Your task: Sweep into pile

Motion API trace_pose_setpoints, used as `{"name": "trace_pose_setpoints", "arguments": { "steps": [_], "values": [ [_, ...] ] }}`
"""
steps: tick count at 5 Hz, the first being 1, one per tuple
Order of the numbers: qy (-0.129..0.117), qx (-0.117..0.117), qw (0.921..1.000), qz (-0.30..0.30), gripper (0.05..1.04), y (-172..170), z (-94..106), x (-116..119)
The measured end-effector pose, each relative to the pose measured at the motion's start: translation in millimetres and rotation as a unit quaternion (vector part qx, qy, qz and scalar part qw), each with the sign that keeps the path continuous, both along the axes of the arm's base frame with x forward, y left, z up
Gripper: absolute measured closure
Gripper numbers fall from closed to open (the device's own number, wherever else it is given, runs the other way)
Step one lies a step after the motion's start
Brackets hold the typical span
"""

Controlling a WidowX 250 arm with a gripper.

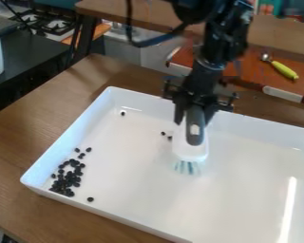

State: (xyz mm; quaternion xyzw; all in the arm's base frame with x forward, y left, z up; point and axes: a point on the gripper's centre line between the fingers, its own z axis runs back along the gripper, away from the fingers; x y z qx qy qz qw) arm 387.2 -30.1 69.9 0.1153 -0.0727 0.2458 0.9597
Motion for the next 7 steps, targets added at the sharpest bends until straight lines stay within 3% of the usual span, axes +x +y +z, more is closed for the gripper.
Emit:
{"name": "trace_pose_setpoints", "arguments": {
  "steps": [1,4,7],
  "values": [
    [-0.008,0.001,0.9982,0.059,0.587,25.6,-0.5,-13.1],
    [0.0,0.003,0.9815,0.192,0.587,49.8,-2.0,-53.7],
    [-0.009,0.011,0.9756,0.219,0.587,75.6,-1.5,-100.7]
  ]
}}
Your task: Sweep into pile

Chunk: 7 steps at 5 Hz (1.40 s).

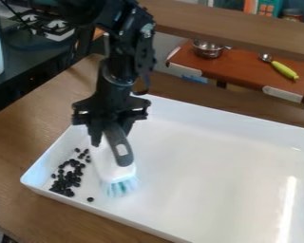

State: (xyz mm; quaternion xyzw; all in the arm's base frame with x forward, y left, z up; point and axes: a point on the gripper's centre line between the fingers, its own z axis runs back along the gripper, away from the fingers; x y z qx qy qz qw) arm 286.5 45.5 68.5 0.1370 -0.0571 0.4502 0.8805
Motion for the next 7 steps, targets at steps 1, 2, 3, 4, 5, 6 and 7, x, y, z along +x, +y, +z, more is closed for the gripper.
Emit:
{"name": "trace_pose_setpoints", "arguments": {
  "steps": [1,2,3,4,5,6,7],
  "values": [
    [0.009,-0.003,0.9999,-0.004,0.587,10.7,1.1,-16.0],
    [-0.004,-0.016,0.9997,-0.016,0.587,7.6,8.0,-18.3],
    [-0.034,-0.041,0.9982,-0.027,0.587,-9.0,22.6,-7.3],
    [-0.077,-0.05,0.9942,-0.057,0.587,-40.4,42.6,15.8],
    [-0.102,-0.061,0.9876,-0.103,0.587,-79.0,58.2,34.4],
    [-0.074,-0.058,0.9826,-0.16,0.587,-127.3,43.8,44.1],
    [-0.06,-0.061,0.9748,-0.206,0.587,-178.4,39.4,48.3]
  ]
}}
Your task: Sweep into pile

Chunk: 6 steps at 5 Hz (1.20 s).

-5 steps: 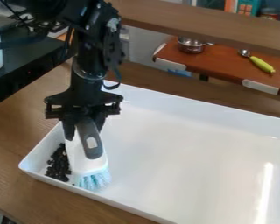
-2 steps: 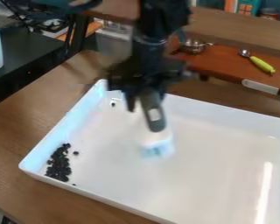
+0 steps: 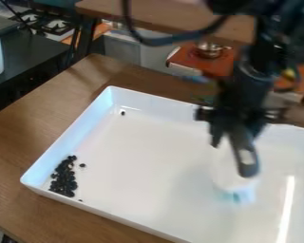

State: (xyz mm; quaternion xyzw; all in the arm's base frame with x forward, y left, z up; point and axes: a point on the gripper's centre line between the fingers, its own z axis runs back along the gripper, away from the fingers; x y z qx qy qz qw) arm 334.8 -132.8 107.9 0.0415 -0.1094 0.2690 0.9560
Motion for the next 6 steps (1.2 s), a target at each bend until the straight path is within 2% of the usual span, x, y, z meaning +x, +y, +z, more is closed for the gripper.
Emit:
{"name": "trace_pose_setpoints", "arguments": {
  "steps": [1,2,3,4,5,6],
  "values": [
    [0.016,0.007,0.9992,-0.035,0.587,-39.9,-13.7,4.5],
    [0.009,0.008,0.9986,-0.051,0.587,-55.8,-17.2,12.0],
    [0.006,0.013,0.998,-0.061,0.539,-56.0,-17.3,14.6],
    [-0.001,0.014,0.9965,-0.083,0.234,-56.3,-20.9,16.5],
    [-0.009,-0.009,0.9951,-0.098,0.072,-56.1,-6.0,14.1],
    [-0.024,-0.044,0.994,-0.098,0.075,-46.7,32.8,11.3]
  ]
}}
